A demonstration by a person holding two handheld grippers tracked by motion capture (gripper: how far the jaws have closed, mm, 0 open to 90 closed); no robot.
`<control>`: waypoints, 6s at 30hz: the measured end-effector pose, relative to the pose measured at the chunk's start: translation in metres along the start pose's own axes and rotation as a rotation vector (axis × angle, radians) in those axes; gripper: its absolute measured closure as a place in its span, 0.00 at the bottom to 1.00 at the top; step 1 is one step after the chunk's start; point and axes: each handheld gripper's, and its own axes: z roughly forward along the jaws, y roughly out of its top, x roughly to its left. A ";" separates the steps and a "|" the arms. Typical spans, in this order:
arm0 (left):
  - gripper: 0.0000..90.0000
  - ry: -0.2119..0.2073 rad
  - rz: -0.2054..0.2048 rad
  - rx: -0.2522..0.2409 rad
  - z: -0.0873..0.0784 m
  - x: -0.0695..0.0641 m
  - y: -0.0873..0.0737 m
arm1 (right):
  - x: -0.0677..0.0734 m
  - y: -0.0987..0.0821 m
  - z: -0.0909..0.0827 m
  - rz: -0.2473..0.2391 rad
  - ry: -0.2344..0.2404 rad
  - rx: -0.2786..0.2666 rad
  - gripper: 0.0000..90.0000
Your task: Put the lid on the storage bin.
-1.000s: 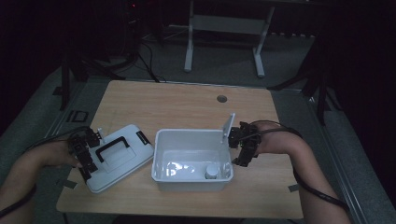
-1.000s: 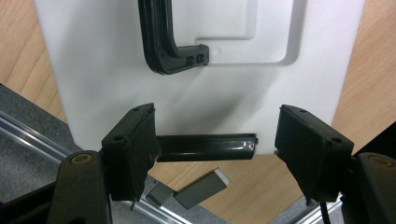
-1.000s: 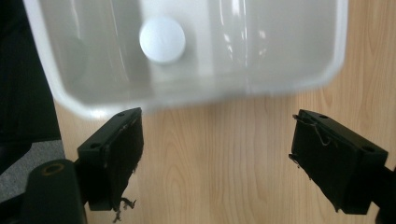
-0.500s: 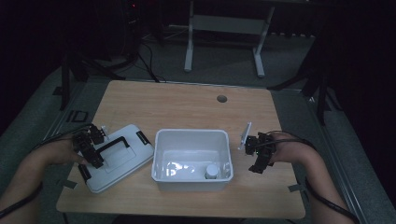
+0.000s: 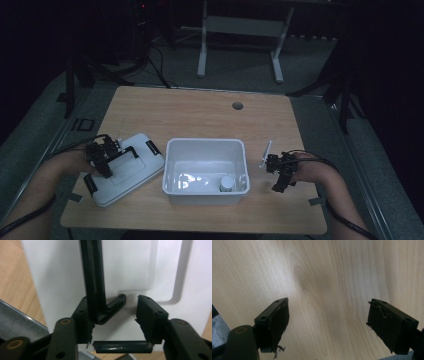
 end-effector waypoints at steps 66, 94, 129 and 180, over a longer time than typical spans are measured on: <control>0.93 0.060 0.071 -0.130 -0.153 -0.030 -0.043 | 0.004 -0.019 0.005 0.070 0.032 0.003 0.18; 0.93 0.079 0.358 -0.166 -0.193 -0.090 0.061 | 0.005 -0.020 0.007 0.068 0.035 0.017 0.18; 0.93 0.003 0.580 -0.152 -0.172 -0.144 0.173 | 0.006 -0.029 0.008 0.070 0.035 0.016 0.18; 0.01 -0.019 0.467 -0.335 -0.144 -0.120 0.146 | 0.006 -0.021 0.013 0.060 0.035 0.022 0.18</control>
